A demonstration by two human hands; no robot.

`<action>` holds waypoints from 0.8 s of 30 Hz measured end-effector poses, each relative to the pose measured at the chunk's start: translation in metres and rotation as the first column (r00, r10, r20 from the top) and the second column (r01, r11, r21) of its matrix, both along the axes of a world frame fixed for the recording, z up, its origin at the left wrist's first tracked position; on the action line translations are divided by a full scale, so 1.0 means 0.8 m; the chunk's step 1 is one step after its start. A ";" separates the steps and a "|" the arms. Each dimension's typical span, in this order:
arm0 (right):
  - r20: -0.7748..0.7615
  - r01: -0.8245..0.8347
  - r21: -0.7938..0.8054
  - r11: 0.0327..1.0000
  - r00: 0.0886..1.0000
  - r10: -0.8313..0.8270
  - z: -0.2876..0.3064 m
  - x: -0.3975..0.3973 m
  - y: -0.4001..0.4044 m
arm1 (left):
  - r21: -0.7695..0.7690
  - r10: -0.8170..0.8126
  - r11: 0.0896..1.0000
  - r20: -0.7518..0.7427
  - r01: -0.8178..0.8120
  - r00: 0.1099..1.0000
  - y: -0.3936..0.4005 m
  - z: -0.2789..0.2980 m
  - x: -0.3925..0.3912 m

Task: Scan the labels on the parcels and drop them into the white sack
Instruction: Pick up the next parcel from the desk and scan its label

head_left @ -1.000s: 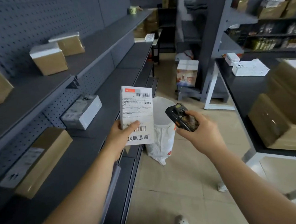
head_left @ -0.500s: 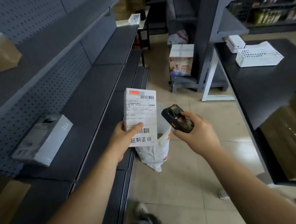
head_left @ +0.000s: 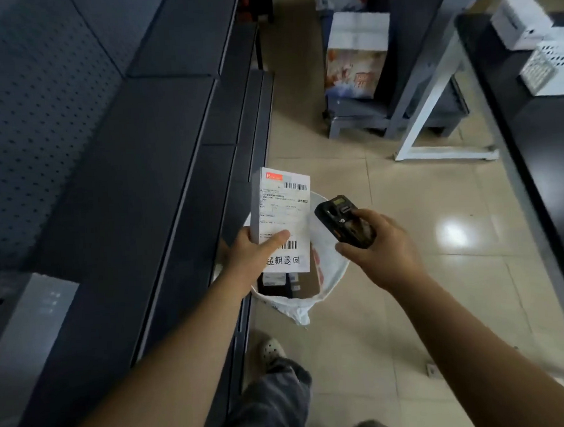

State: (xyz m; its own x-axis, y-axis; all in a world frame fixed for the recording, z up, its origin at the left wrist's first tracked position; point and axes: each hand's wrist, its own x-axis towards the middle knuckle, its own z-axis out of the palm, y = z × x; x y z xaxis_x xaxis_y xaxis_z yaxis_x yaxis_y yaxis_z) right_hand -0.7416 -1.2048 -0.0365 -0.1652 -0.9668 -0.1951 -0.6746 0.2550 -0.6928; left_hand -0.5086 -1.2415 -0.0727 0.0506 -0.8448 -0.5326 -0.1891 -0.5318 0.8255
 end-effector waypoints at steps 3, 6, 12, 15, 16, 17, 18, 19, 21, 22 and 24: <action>0.030 0.027 0.037 0.999 0.999 -0.028 -0.047 0.007 -0.034 | 0.055 -0.010 0.998 0.028 0.008 1.000 -0.029 -0.048 0.002; 0.056 0.026 0.103 0.994 0.998 -0.032 -0.093 0.010 -0.053 | 0.122 0.003 0.992 0.083 -0.013 0.997 -0.038 -0.097 0.001; 0.119 -0.025 0.147 0.989 0.993 0.008 -0.194 0.015 -0.099 | 0.224 0.031 0.972 0.172 -0.069 0.985 -0.060 -0.197 -0.017; 0.112 -0.053 0.213 0.976 0.993 0.030 -0.247 0.018 -0.117 | 0.246 0.044 0.964 0.225 -0.100 0.973 -0.074 -0.245 -0.032; 0.107 -0.054 0.228 0.972 0.994 0.030 -0.264 0.020 -0.122 | 0.248 0.041 0.963 0.237 -0.101 0.971 -0.080 -0.261 -0.036; 0.103 -0.051 0.242 0.969 0.994 0.027 -0.281 0.021 -0.128 | 0.246 0.041 0.964 0.249 -0.104 0.968 -0.086 -0.276 -0.040; 0.095 -0.047 0.261 0.964 0.995 0.023 -0.295 0.022 -0.133 | 0.245 0.037 0.964 0.260 -0.103 0.965 -0.092 -0.290 -0.042; 0.082 -0.040 0.288 0.957 0.996 0.017 -0.307 0.022 -0.138 | 0.244 0.030 0.965 0.270 -0.099 0.962 -0.098 -0.304 -0.044; 0.068 -0.019 0.332 0.943 0.998 -0.004 -0.327 0.017 -0.147 | 0.243 0.028 0.964 0.304 -0.106 0.952 -0.112 -0.326 -0.046; 0.067 -0.004 0.345 0.939 0.998 -0.021 -0.335 0.013 -0.149 | 0.254 0.029 0.961 0.314 -0.114 0.949 -0.118 -0.335 -0.045; 0.066 0.029 0.361 0.932 0.996 -0.057 -0.349 0.002 -0.151 | 0.281 0.051 0.948 0.323 -0.147 0.945 -0.132 -0.356 -0.041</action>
State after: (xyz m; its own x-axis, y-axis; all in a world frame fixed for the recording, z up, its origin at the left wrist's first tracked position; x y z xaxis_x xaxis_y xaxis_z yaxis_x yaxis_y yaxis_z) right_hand -0.7398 -1.3259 -0.3159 -0.1771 -0.8220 -0.5413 -0.6077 0.5239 -0.5968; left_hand -0.5416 -1.3473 -0.3577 0.3279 -0.6320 -0.7022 -0.3415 -0.7723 0.5356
